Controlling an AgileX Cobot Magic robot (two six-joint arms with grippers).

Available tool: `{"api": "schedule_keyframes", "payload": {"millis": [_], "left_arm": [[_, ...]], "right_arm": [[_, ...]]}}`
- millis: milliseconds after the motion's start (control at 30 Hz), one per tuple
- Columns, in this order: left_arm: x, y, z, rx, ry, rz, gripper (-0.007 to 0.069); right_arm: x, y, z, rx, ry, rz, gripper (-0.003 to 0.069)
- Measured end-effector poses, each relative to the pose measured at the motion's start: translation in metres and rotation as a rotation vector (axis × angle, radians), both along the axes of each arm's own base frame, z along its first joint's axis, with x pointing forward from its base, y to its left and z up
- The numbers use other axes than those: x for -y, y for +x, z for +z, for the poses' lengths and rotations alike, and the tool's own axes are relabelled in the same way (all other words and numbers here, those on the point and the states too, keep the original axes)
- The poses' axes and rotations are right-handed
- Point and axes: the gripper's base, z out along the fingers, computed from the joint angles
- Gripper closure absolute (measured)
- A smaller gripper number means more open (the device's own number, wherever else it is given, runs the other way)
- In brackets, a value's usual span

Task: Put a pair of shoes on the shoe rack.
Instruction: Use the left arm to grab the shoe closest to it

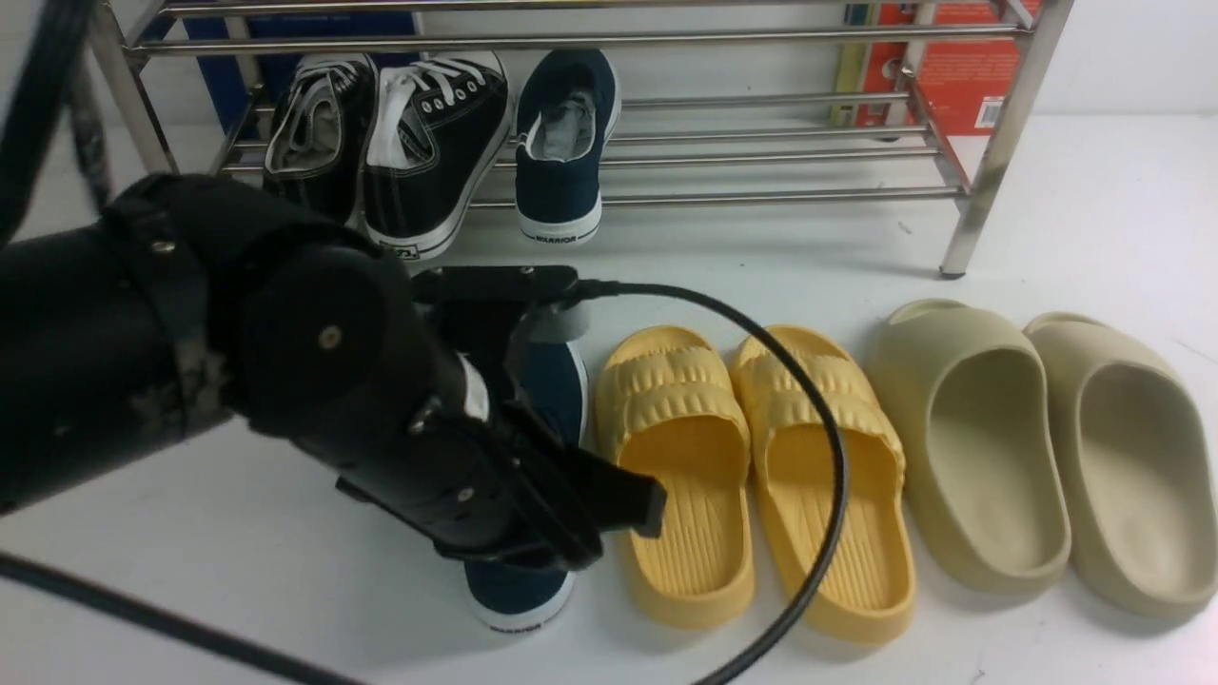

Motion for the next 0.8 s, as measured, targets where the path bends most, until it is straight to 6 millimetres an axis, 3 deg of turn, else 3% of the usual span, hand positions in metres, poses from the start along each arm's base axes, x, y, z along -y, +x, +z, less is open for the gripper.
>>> {"api": "schedule_keyframes", "payload": {"millis": [133,267,633,800], "left_arm": [[0.004,0.012,-0.016,-0.026,0.06,0.059,0.0311],[0.002,0.024,-0.029,-0.002,0.137,0.137,0.0237],[0.011,0.037,-0.057,-0.043,0.162,0.199,0.0277],[0.013,0.041,-0.067,-0.056,0.19,0.192,0.0393]], "right_arm": [[0.0,0.0,0.0,0.0,0.0,0.0,0.0419],[0.0,0.0,0.0,0.0,0.0,0.0,0.0419],[0.0,0.0,0.0,0.0,0.0,0.0,0.0419],[0.0,0.0,0.0,0.0,0.0,0.0,0.0419]]}}
